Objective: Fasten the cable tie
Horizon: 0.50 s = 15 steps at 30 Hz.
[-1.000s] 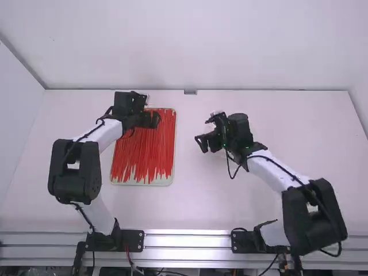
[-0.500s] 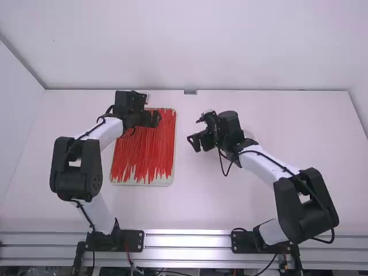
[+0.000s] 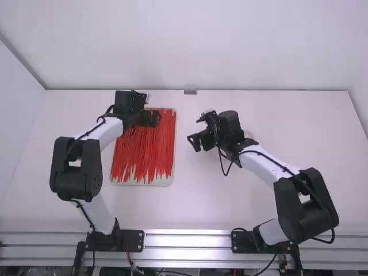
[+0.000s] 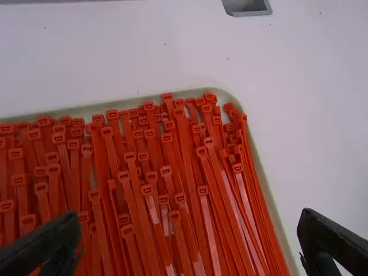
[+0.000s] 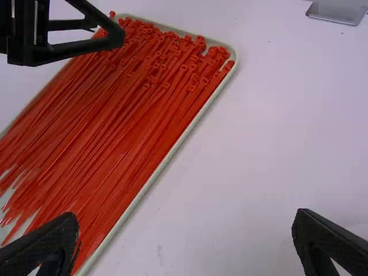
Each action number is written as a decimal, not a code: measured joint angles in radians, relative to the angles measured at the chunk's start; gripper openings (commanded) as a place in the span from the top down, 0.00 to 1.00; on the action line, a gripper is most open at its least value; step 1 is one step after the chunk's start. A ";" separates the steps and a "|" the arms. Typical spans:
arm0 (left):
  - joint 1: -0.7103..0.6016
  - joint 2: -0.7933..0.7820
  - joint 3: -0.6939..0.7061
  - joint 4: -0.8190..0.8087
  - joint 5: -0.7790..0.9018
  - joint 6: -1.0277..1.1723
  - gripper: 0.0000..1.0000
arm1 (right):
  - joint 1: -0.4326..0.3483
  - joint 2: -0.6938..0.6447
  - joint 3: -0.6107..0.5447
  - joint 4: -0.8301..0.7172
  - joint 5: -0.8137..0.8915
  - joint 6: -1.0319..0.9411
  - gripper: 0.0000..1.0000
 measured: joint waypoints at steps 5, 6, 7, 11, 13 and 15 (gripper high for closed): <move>0.000 0.002 0.000 0.032 -0.002 -0.011 0.01 | -0.001 0.000 0.000 -0.006 0.000 0.000 0.01; 0.000 0.007 0.000 0.048 -0.002 -0.015 0.01 | -0.002 0.000 0.000 -0.010 -0.001 0.000 0.01; 0.000 0.022 0.002 0.076 -0.002 -0.023 0.01 | -0.005 0.000 0.000 -0.014 -0.001 0.000 0.01; 0.000 0.086 0.003 0.106 -0.002 -0.037 0.01 | -0.014 0.000 0.000 -0.024 0.000 0.000 0.01; 0.000 0.107 0.003 0.104 -0.002 -0.045 0.01 | -0.017 0.000 0.000 -0.027 0.000 0.000 0.01; 0.000 0.116 0.003 0.101 -0.003 -0.051 0.01 | -0.017 0.000 0.000 -0.029 0.000 -0.001 0.01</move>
